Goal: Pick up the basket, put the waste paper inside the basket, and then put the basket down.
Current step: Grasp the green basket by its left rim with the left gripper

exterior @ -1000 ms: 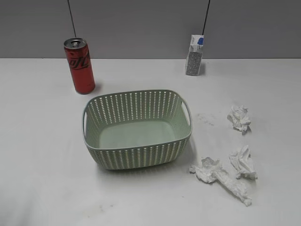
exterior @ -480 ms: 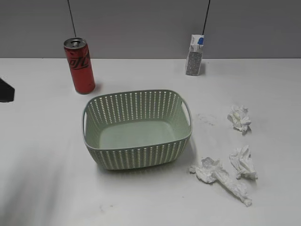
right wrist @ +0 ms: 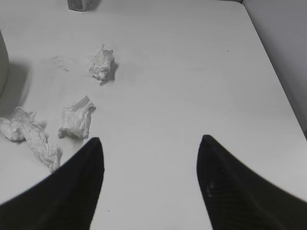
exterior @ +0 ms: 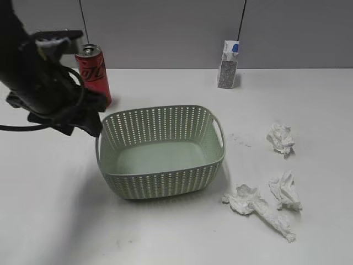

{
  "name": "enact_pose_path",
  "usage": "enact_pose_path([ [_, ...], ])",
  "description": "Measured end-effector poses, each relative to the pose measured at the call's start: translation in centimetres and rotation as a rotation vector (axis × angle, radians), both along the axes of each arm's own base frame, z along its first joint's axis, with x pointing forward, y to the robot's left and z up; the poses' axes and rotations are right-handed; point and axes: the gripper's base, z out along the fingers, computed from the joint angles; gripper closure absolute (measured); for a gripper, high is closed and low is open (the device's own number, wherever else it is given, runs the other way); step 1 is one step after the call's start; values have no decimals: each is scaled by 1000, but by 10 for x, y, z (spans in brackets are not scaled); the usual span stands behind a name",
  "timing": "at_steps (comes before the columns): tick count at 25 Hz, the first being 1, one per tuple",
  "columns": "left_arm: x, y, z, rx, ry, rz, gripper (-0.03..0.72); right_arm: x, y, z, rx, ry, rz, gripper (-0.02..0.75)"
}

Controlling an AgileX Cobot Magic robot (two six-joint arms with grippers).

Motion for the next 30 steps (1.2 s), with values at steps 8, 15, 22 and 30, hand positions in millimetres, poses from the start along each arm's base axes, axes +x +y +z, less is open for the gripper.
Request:
enact_pose_path([
  [8,14,-22,-66,64,134,7,278,0,0,0,0,-1,0,271],
  [15,19,-25,-82,68,152,23,335,0,0,0,0,-1,0,271],
  [22,21,-26,-79,67,144,20,625,0,0,0,0,-1,0,271],
  [30,17,-20,-52,80,80,-13,689,0,1,9,19,-61,7,271],
])
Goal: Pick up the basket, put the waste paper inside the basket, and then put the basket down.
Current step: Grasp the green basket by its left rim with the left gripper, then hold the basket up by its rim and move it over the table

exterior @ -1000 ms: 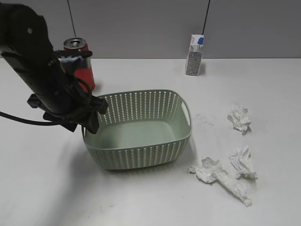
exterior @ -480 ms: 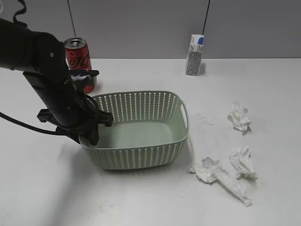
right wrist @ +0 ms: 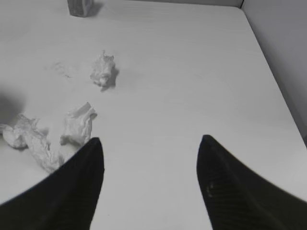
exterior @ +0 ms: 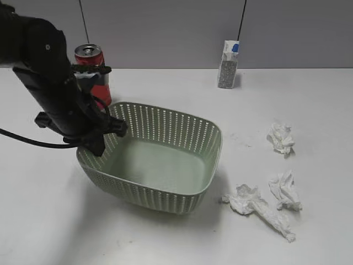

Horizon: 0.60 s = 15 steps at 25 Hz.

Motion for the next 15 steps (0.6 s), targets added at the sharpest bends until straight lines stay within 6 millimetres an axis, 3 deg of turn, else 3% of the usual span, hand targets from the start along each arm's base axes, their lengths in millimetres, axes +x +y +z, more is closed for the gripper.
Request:
enact_pose_path([
  [5,-6,7,17,42,-15,-36,689,23,6,14,67,-39,28,271],
  [9,-9,9,20,51,-4,-39,689,66,11,10,81,123,22,271],
  [15,-9,9,20,51,-2,-39,689,148,20,-3,60,444,51,271],
])
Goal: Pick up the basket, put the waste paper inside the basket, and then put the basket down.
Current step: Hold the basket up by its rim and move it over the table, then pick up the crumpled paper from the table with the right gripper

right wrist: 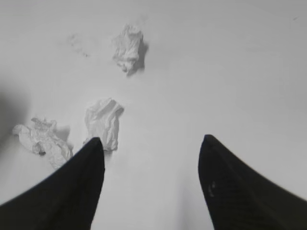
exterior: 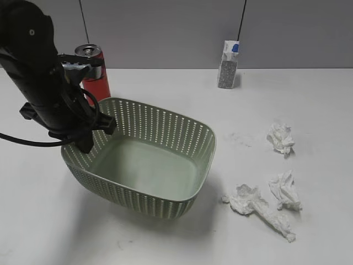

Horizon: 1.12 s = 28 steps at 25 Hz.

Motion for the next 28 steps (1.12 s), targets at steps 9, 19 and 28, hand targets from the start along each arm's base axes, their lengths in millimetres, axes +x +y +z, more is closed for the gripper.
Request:
enact_pose_path([
  [9,0,0,0,-2,1,2,689,139,45,-44,-47,245,173,271],
  [19,0,0,0,-4,4,3,689,213,52,-131,-212,383,168,271],
  [28,-1,0,0,-5,6,4,689,219,54,-157,-184,400,131,367],
])
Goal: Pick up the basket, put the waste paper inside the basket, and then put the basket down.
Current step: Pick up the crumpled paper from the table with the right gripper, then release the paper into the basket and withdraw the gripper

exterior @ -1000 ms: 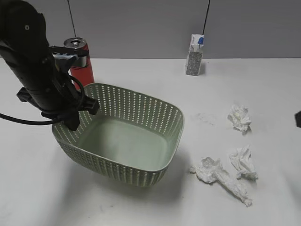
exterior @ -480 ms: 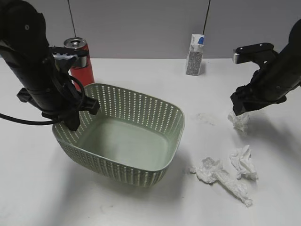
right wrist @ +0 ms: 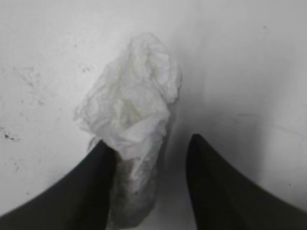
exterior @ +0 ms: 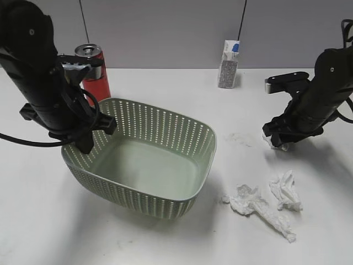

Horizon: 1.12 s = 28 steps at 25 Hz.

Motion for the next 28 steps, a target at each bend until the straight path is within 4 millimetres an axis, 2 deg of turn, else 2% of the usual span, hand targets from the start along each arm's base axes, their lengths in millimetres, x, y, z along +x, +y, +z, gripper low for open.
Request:
enact_pose_path([
  [3,0,0,0,1,1,0,689,0,0,0,-1,-1,3,608],
  [5,0,0,0,1,2,0,689,0,0,5,0,-8,4,707],
  [8,0,0,0,0,2,0,689,-2,3,30,4,-60,31,736],
  [11,0,0,0,-4,1,3,689,-13,23,68,28,-139,139,741],
  [15,0,-1,0,-14,0,8,689,-42,74,119,105,-266,352,741],
  [18,0,-1,0,-16,0,9,689,-75,118,143,149,-324,517,742],
  [21,0,-1,0,-16,1,9,689,-101,151,149,176,-335,640,742],
  [24,0,-2,0,-19,2,11,689,-119,174,147,198,-332,710,719],
  [25,0,-2,0,-22,4,13,689,-121,177,145,207,-326,716,673],
  [26,0,-2,0,-25,6,15,689,-122,179,144,215,-318,714,595],
  [27,0,-2,0,-27,7,17,689,-123,181,143,222,-311,713,506],
  [28,0,-2,0,-27,8,17,689,-123,181,142,223,-311,712,385],
])
